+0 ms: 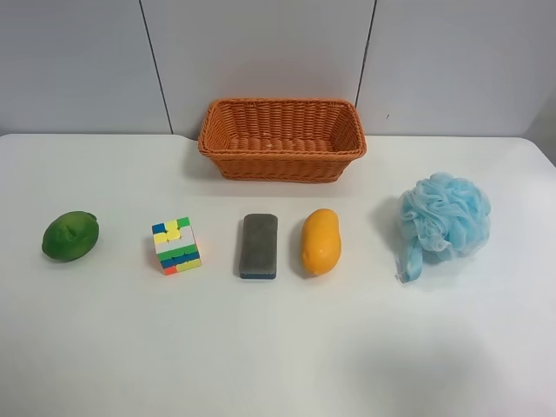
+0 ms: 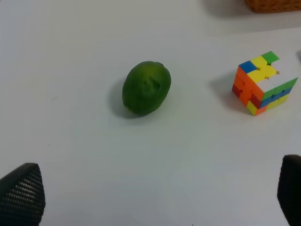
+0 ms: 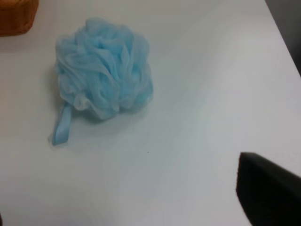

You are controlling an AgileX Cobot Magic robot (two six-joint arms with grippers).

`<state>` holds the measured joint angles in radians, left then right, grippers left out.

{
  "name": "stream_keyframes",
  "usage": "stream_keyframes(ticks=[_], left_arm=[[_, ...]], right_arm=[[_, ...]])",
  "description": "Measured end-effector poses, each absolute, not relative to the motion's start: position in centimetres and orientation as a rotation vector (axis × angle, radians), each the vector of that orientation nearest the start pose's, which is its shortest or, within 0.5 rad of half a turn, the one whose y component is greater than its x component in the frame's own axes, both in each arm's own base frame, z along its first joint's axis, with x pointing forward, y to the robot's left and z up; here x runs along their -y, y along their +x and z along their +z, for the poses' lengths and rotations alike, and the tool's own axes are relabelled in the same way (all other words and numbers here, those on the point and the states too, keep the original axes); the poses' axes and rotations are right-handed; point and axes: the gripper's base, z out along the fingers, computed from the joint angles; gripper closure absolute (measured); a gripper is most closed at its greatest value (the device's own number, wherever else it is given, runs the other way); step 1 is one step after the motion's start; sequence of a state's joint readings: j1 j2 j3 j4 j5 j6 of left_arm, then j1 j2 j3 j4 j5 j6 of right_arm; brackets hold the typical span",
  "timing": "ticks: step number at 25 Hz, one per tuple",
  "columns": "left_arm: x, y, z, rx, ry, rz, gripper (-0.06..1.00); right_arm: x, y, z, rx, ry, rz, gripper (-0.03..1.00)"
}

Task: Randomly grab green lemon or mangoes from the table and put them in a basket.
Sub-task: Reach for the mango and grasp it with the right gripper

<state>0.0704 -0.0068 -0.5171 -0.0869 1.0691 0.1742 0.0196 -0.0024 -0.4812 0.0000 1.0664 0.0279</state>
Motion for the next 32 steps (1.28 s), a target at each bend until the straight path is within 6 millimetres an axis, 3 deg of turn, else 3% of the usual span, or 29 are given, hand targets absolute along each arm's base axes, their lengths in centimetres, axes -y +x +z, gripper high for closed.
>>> stream_keyframes(ticks=[32], left_arm=[[0.75,-0.8,28.15,-2.023,0.111,0.051,-0.05]], right_arm=[[-0.06,-0.35,27.18,-2.066,0.008,0.039,-0.02]])
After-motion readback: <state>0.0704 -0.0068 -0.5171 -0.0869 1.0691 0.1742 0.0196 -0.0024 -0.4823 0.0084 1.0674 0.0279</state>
